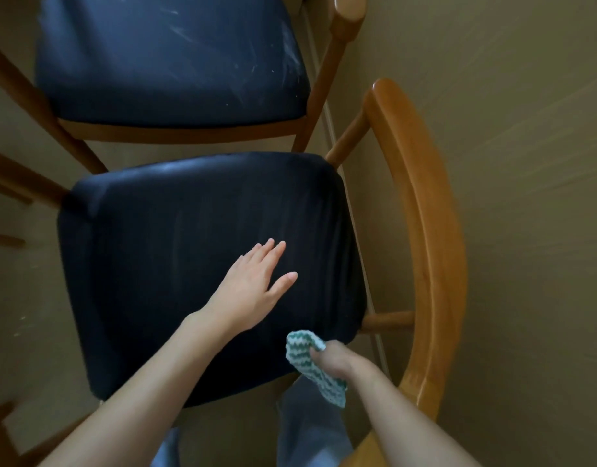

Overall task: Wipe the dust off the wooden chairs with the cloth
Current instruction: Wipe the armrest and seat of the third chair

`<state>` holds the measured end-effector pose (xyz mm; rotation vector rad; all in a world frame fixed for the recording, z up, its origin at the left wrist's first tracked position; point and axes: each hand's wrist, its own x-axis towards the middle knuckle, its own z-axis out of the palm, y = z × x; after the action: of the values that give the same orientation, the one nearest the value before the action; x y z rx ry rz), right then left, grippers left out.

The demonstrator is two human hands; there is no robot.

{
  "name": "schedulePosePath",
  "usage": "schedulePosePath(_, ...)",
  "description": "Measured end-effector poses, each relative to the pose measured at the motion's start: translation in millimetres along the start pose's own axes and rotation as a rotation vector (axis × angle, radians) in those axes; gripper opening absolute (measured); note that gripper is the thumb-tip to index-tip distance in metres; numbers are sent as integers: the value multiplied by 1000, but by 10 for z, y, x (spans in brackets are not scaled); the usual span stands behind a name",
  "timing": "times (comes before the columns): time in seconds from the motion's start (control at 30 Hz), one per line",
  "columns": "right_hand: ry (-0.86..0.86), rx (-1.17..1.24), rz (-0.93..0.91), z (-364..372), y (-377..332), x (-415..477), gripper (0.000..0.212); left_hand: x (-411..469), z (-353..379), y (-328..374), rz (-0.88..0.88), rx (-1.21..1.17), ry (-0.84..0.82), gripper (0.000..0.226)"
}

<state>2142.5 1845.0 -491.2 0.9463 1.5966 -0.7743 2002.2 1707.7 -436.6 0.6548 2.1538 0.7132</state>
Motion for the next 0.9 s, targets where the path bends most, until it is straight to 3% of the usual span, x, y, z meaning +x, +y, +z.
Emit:
schedulePosePath(0.13, 145, 440, -37, -610, -174, 88, 47, 107, -142, -118, -45, -22, 45, 61)
schedulePosePath(0.23, 410, 756, -246, -1214, -517, 84, 41, 196, -222, -187, -80, -56, 73, 61)
schedulePosePath(0.33, 751, 705, -499, -1709, -969, 105, 37, 301, -266, -251, -95, -67, 108, 61)
schedulePosePath(0.4, 858, 538, -696, -1878, -1189, 242, 33, 369, -271, -292, -97, -77, 126, 61)
schedulePosePath(0.5, 830, 91, -761, -1946, -1421, 669, 38, 421, -241, -369, -112, -85, 140, 60)
schedulePosePath(0.6, 791, -129, -700, -1832, -1642, 1018, 46, 438, -144, -472, -128, -88, 144, 60)
schedulePosePath(0.77, 788, 110, -660, -1858, -1573, 1016, 51, 336, 54, -556, -168, -126, 86, 61)
schedulePosePath(0.9, 760, 114, -637, -1964, -1234, 863, 43, 299, 109, -565, -177, -132, 87, 62)
